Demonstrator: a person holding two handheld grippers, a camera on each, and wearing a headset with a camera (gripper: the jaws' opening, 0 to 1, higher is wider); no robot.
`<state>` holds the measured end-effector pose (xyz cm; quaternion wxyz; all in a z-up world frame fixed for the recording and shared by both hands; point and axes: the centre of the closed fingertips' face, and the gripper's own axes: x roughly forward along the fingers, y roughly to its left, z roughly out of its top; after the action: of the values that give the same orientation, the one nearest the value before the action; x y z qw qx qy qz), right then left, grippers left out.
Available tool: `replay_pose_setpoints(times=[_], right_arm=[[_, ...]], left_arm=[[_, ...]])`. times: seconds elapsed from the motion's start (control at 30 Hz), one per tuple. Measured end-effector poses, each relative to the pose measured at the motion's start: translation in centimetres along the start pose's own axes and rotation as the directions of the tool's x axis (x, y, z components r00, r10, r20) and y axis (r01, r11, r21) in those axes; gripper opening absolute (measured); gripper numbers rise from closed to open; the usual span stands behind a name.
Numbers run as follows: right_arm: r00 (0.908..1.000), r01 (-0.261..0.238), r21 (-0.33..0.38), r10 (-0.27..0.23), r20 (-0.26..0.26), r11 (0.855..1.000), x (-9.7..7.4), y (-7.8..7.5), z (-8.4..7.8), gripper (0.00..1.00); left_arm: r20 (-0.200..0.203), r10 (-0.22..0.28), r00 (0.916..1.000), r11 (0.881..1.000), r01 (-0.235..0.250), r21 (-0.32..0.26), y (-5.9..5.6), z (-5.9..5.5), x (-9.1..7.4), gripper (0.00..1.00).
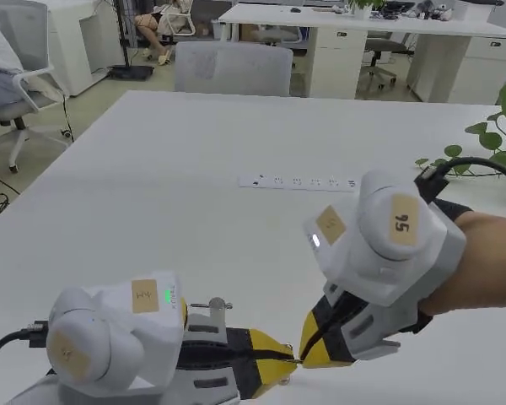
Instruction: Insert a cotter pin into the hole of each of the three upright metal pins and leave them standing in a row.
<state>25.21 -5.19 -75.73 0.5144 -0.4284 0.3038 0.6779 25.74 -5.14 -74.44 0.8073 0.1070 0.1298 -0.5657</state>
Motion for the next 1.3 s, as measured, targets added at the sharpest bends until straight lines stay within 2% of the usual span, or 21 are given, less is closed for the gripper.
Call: replay_pose_setpoints(times=[0.4, 0.67, 0.8, 0.93, 1.17, 1.3], right_arm=[[0.9997, -0.009, 0.009, 0.009, 0.022, 1.000, 0.2, 0.0, 0.2, 0.03], [0.9996, -0.009, 0.003, 0.009, 0.027, 1.000, 0.2, 0.1, 0.2, 0.04], [0.9997, -0.004, 0.001, 0.004, 0.025, 1.000, 0.2, 0.0, -0.1, 0.07], [0.9993, -0.018, 0.009, 0.017, 0.034, 1.000, 0.2, 0.1, -0.1, 0.08], [0.9938, -0.106, 0.032, 0.105, 0.038, 0.994, 0.3, 1.3, -1.0, 0.16], [0.9825, -0.165, 0.080, 0.157, 0.100, 0.983, 0.2, 1.6, -0.6, 0.16]], left_arm=[[0.016, -0.008, 0.9998, 0.999, 0.008, -0.051, 0.1, 0.0, -0.4, 0.00], [0.018, -0.013, 0.9997, 0.998, 0.015, -0.063, 0.0, 0.1, -0.4, 0.00], [0.022, -0.020, 0.9996, 0.998, 0.021, -0.067, 0.0, 0.1, -0.5, 0.00], [0.015, -0.026, 0.9995, 0.997, 0.027, -0.066, -0.1, -0.1, -0.5, 0.00], [0.020, -0.054, 0.9983, 0.997, 0.055, -0.049, -0.5, -0.1, -0.8, 0.00], [0.032, -0.078, 0.9964, 0.996, 0.080, -0.051, -0.8, 0.2, -0.9, 0.00]])
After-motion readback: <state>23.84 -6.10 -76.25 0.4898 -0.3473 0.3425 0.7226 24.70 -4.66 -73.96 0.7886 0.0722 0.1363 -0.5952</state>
